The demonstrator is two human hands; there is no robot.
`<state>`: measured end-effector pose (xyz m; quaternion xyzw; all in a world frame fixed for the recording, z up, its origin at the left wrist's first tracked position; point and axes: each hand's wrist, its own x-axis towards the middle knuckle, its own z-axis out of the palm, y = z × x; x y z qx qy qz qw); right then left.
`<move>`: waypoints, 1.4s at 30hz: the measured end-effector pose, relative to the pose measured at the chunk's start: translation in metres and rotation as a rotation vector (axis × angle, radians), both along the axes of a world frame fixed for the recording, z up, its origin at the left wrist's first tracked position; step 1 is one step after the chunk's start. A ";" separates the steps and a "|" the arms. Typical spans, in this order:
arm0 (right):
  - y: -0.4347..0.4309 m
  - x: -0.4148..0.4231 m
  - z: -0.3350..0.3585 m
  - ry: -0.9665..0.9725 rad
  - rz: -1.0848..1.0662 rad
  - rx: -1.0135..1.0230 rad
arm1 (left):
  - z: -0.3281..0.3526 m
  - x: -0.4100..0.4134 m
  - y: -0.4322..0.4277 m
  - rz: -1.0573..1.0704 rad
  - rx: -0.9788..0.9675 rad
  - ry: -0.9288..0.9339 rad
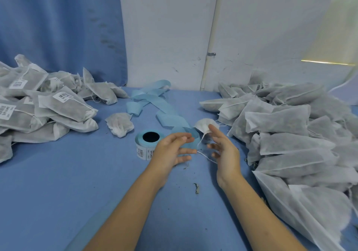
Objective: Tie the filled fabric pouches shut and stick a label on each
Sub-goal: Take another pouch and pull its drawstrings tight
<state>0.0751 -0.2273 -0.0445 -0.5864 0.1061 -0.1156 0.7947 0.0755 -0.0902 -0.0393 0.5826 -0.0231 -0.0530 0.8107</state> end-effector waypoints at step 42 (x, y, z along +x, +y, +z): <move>0.017 -0.002 -0.008 -0.029 0.165 -0.110 | -0.011 -0.005 -0.013 0.110 0.294 -0.175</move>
